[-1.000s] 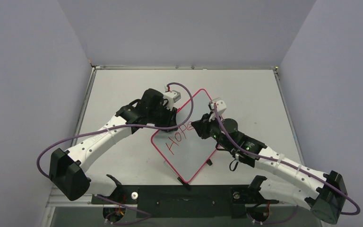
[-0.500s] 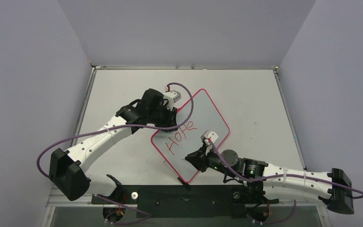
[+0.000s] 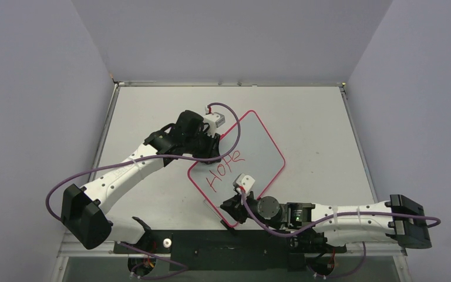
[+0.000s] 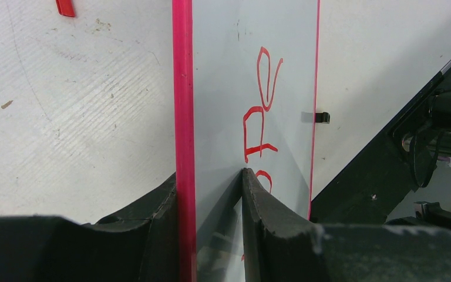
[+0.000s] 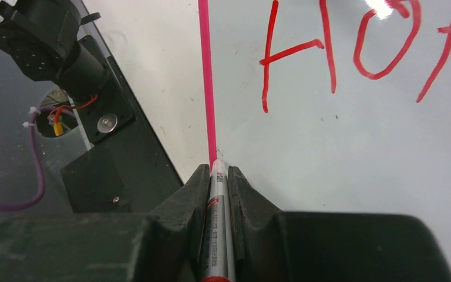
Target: Write a sentence on the whiteboard
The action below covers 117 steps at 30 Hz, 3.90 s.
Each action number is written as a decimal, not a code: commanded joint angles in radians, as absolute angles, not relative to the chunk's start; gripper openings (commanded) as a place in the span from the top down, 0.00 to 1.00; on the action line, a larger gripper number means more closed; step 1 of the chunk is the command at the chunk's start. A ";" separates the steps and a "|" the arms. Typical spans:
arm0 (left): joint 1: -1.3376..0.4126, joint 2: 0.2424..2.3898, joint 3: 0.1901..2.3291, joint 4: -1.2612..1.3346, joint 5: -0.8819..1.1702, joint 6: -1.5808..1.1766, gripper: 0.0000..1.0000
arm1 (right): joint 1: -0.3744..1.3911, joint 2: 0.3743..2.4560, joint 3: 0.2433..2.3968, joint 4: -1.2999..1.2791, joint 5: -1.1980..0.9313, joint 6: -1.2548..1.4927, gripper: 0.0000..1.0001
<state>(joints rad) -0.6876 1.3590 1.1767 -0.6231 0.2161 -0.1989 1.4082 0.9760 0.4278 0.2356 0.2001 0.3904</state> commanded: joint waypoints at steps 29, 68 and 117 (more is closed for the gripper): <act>-0.704 1.396 1.145 -0.701 -0.025 -0.033 1.00 | 1.409 1.037 0.478 0.258 0.295 0.382 1.00; -0.704 1.400 1.144 -0.703 -0.027 -0.033 1.00 | 1.489 0.985 0.474 0.059 0.460 0.418 1.00; -0.705 1.400 1.143 -0.702 -0.028 -0.031 1.00 | 1.459 1.040 0.429 0.028 0.395 0.511 1.00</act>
